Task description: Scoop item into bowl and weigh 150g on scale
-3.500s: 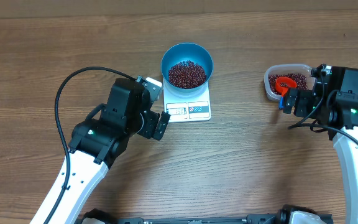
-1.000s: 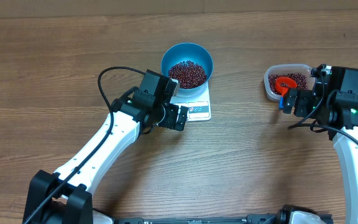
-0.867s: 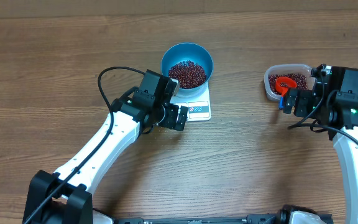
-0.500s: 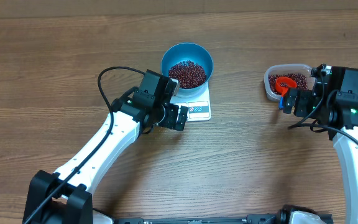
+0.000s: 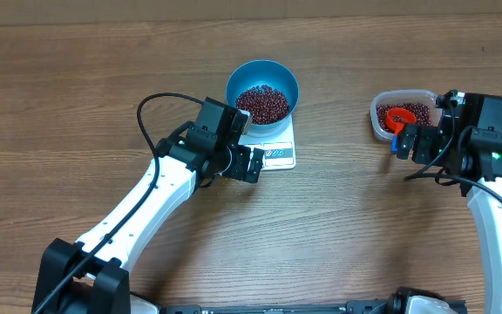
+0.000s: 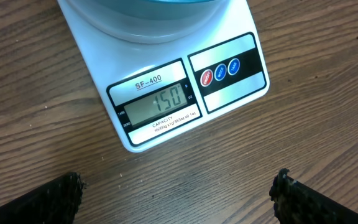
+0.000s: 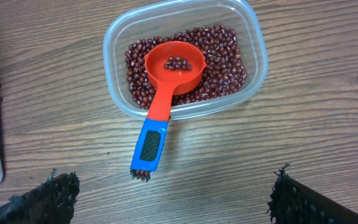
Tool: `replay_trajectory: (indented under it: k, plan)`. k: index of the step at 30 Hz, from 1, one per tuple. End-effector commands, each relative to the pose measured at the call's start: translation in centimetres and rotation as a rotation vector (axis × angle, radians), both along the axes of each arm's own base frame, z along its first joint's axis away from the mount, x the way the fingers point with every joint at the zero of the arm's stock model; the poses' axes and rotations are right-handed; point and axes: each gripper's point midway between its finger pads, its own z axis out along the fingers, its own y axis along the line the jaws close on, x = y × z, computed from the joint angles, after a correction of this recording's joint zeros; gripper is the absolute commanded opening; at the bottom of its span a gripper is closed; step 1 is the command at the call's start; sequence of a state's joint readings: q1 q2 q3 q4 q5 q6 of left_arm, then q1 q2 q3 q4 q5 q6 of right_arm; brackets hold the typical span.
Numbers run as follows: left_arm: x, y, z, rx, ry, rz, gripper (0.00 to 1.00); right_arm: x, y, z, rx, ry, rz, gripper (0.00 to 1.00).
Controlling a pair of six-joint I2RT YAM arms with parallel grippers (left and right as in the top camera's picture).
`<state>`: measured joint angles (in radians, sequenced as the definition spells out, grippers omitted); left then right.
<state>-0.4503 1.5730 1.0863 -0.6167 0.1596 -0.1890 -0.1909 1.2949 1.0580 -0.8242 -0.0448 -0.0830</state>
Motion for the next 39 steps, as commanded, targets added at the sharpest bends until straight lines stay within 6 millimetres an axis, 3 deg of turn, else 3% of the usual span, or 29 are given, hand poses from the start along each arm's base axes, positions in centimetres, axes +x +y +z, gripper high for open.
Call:
replay_trajectory:
  k: [1, 7, 13, 17, 29, 39]
  plan:
    - [0.2, 0.2, 1.5, -0.001, -0.055, -0.002, 1.0, 0.4, -0.1, 1.6, -0.01, -0.046, 0.003, 1.0]
    - [0.5, 0.9, 6.7, -0.011, -0.23, -0.018, 0.99, 0.4, -0.1, 1.6, -0.01, -0.046, 0.003, 1.0]
    - [-0.3, 2.2, 12.9, -0.042, -0.443, -0.017, 1.0, 0.4, -0.1, 1.6, -0.01, -0.046, 0.003, 1.0]
    - [-1.1, 3.4, 15.8, -0.076, -0.59, 0.012, 1.0, 0.4, -0.1, 1.6, -0.01, -0.046, 0.003, 1.0]
    - [-5.0, 8.3, 17.2, -0.232, -0.946, 0.104, 0.99, 0.4, -0.1, 1.6, -0.01, -0.046, 0.003, 1.0]
    - [-7.1, 12.1, 17.8, -0.263, -1.217, 0.189, 1.0, 0.4, -0.1, 1.6, -0.01, -0.046, 0.003, 1.0]
